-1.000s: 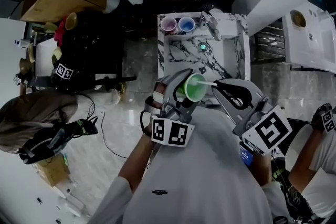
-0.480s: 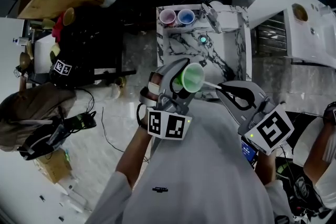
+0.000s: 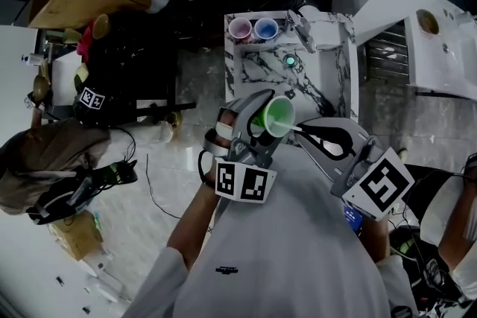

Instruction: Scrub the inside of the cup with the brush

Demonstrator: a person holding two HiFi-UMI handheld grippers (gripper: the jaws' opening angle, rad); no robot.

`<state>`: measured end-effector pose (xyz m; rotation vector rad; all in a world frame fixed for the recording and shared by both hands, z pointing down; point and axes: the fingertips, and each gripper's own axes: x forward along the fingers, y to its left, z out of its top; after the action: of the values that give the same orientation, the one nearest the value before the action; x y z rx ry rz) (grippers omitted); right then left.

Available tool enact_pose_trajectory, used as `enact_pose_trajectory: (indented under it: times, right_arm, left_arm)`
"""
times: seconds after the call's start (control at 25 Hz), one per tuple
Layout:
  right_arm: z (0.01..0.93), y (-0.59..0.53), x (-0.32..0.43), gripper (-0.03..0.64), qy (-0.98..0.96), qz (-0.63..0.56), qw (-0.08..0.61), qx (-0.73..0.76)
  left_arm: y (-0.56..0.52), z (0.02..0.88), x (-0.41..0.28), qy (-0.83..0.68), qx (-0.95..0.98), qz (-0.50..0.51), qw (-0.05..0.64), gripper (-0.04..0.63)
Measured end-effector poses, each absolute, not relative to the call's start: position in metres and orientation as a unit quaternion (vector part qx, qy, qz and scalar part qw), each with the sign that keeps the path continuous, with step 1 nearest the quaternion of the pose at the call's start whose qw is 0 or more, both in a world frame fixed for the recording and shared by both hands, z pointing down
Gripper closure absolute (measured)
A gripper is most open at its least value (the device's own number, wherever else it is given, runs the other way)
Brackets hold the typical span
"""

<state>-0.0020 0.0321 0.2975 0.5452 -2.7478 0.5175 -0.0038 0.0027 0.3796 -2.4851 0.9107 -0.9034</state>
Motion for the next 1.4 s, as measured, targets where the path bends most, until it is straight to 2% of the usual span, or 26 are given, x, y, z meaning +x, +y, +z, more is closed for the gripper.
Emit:
enact_pose_trajectory:
  times: [0.4,0.84,1.08,1.4]
  right_arm:
    - [0.296,0.001,0.013,0.592,-0.947,0.16,0.157,0.23]
    - [0.311,0.034,0.027,0.592,-0.945,0.176,0.199,0.192]
    - [0.298,0.048,0.009,0.592,-0.955,0.177,0.174,0.16]
    - [0.28,0.018,0.003,0.592,-0.956,0.164,0.131,0.203]
  left_arm:
    - [0.004,0.378,-0.009,0.327,-0.874,-0.319,0.166,0.305]
    - [-0.006,0.378,-0.02,0.337,-0.865,-0.326,0.176,0.305]
    - [-0.004,0.38,-0.016,0.333,-0.866,-0.328,0.177,0.305]
    - [0.005,0.38,-0.01,0.328,-0.868,-0.327,0.181,0.305]
